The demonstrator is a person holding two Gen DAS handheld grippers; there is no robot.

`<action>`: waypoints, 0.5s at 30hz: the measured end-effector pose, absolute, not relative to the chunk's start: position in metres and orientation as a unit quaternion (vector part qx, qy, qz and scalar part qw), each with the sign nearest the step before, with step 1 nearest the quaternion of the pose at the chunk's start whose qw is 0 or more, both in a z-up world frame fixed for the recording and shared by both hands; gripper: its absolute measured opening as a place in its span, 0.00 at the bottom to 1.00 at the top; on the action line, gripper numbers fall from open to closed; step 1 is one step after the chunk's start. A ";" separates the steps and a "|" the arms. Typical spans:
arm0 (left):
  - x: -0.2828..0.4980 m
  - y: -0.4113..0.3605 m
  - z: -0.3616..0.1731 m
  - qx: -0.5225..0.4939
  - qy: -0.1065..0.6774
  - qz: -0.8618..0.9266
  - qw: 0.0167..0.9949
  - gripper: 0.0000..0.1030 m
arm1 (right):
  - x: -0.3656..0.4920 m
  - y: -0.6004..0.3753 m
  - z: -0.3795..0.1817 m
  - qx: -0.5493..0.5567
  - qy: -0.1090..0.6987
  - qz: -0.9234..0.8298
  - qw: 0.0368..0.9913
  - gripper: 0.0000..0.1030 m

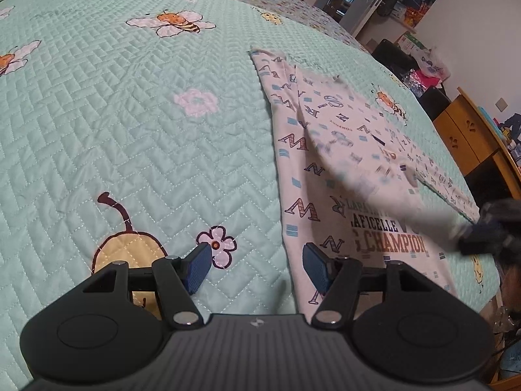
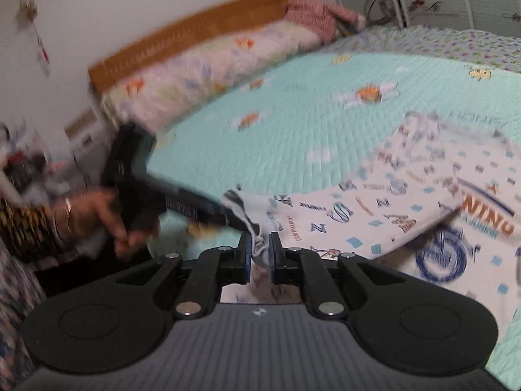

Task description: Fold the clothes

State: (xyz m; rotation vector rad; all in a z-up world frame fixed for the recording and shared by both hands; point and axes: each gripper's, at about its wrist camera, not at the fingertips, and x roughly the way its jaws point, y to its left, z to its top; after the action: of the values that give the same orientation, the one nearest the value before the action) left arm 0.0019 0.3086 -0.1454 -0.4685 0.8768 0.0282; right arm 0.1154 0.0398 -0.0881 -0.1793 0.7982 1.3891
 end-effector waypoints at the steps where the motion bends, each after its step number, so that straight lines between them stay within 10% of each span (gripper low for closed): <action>1: 0.002 0.308 -0.146 -0.224 0.421 0.012 0.879 0.63 | 0.110 0.043 -0.097 -0.101 0.362 0.616 0.692 0.11; 15: 0.006 0.291 -0.137 -0.214 0.409 -0.020 0.887 0.63 | 0.073 0.055 -0.131 -0.194 0.356 0.628 0.664 0.13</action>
State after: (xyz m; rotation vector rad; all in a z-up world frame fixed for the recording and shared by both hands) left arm 0.0064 0.2909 -0.1369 -0.4451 0.8502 -0.0409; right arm 0.0733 0.0554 -0.1311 -0.4391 0.8033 1.4198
